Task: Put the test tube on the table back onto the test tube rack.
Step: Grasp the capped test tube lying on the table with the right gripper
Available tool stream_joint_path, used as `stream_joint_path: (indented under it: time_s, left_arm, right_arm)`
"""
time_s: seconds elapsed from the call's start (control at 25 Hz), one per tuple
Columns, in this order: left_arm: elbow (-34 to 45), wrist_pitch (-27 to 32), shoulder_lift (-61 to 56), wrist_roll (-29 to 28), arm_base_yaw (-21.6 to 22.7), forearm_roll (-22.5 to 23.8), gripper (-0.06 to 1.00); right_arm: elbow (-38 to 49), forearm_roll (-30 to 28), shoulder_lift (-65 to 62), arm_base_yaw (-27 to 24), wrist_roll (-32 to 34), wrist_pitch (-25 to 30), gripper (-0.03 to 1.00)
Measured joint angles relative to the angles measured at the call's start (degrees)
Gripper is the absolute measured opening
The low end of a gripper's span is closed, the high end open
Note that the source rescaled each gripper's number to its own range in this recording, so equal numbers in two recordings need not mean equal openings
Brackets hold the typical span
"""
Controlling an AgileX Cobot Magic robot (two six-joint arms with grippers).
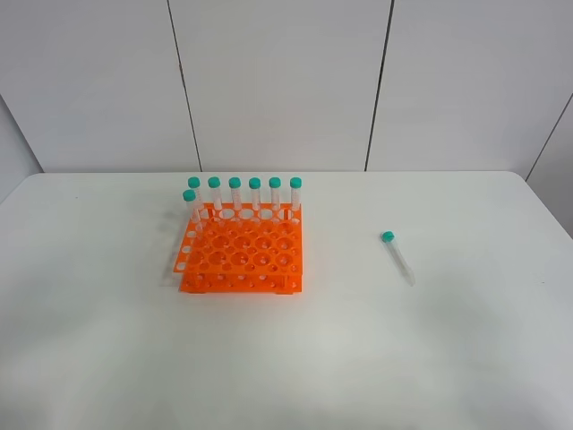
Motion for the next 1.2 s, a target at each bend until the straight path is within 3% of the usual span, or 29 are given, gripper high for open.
stream_joint_path:
  time_s: [1.2]
  left_arm:
    - [0.0, 0.0, 0.0, 0.0, 0.0, 0.0, 1.0]
  right_arm:
    - [0.0, 0.0, 0.0, 0.0, 0.0, -0.74, 0.51]
